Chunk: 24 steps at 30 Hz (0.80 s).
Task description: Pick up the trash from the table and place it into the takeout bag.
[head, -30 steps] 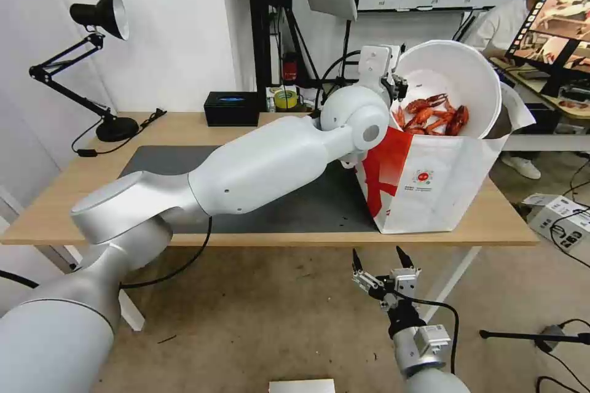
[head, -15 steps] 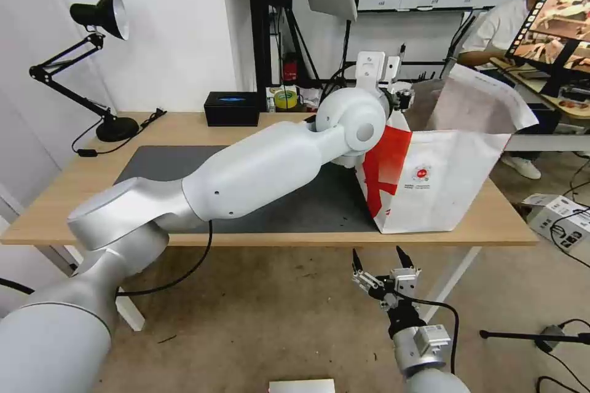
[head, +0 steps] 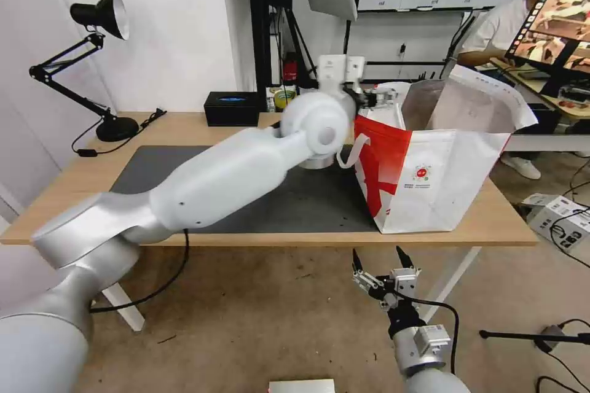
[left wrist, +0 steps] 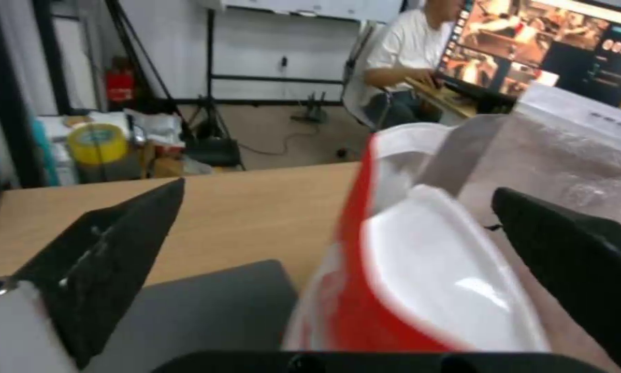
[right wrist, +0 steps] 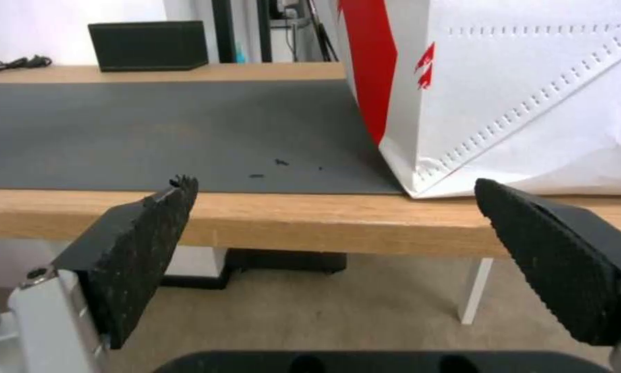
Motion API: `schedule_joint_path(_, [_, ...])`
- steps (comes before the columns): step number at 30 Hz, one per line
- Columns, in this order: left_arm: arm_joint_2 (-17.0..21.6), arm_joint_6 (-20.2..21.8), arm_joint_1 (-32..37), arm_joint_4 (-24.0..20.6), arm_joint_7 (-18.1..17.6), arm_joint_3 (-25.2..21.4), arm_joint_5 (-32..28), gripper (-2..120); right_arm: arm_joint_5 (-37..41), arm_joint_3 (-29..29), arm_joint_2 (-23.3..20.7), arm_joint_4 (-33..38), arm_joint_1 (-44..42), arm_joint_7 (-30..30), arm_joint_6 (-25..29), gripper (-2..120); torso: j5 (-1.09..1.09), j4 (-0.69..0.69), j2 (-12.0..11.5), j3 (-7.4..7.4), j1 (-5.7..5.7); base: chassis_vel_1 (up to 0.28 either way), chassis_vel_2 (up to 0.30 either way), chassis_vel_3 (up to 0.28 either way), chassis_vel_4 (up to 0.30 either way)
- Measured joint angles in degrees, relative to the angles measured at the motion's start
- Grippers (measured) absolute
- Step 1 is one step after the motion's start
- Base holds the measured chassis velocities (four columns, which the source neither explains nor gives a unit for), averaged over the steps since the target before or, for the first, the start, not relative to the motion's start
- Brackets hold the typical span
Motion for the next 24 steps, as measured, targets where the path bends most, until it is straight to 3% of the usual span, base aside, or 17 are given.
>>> schedule_joint_path(5, [5.3,-2.8,3.9,-3.6,2.5,-0.7,3.1,115,0.0,0.0,0.0,0.0,0.0,0.0,0.0,100,0.00,0.00,0.0,0.00,0.00,0.000,0.000,0.000,0.000])
schedule_joint_path(8, [10.6,-6.2,8.5,-6.1,7.0,-2.0,6.3,114,0.0,0.0,0.0,0.0,0.0,0.0,0.0,100,-0.01,0.02,0.0,0.00,0.00,0.000,0.000,0.000,0.000])
schedule_joint_path(10, [11.3,-7.0,9.4,-6.5,7.7,-2.4,6.8,114,0.0,0.0,0.0,0.0,0.0,0.0,0.0,100,-0.01,0.02,0.0,0.00,0.00,0.000,0.000,0.000,0.000])
schedule_joint_path(11, [14.4,-11.0,13.6,-8.2,10.2,-4.4,8.9,111,0.0,0.0,0.0,0.0,0.0,0.0,0.0,100,-0.01,0.02,0.0,0.00,0.00,0.000,0.000,0.000,0.000])
schedule_joint_path(12, [14.4,-11.0,13.6,-8.2,10.2,-4.4,8.9,111,0.0,0.0,0.0,0.0,0.0,0.0,0.0,100,-0.01,0.02,0.0,0.00,0.00,0.000,0.000,0.000,0.000])
schedule_joint_path(14, [16.6,-16.1,17.5,-9.2,12.5,-6.5,12.2,109,0.0,0.0,0.0,0.0,0.0,0.0,0.0,100,0.00,0.00,0.0,0.00,0.00,0.000,0.000,0.000,0.000])
schedule_joint_path(20, [19.8,-21.5,27.5,-10.5,15.8,-12.9,18.9,101,0.0,0.0,0.0,0.0,0.0,0.0,0.0,100,0.00,0.00,0.0,-0.01,0.00,0.000,0.000,0.000,0.000])
schedule_joint_path(23, [21.4,-26.4,38.5,-10.2,19.6,-19.9,27.4,100,0.0,0.0,0.0,0.0,0.0,0.0,0.0,100,0.00,0.00,0.0,0.00,0.00,0.000,0.000,0.000,0.000])
schedule_joint_path(24, [21.4,-26.4,38.5,-10.2,19.6,-19.9,27.4,100,0.0,0.0,0.0,0.0,0.0,0.0,0.0,100,0.00,0.00,0.0,0.00,0.00,0.000,0.000,0.000,0.000])
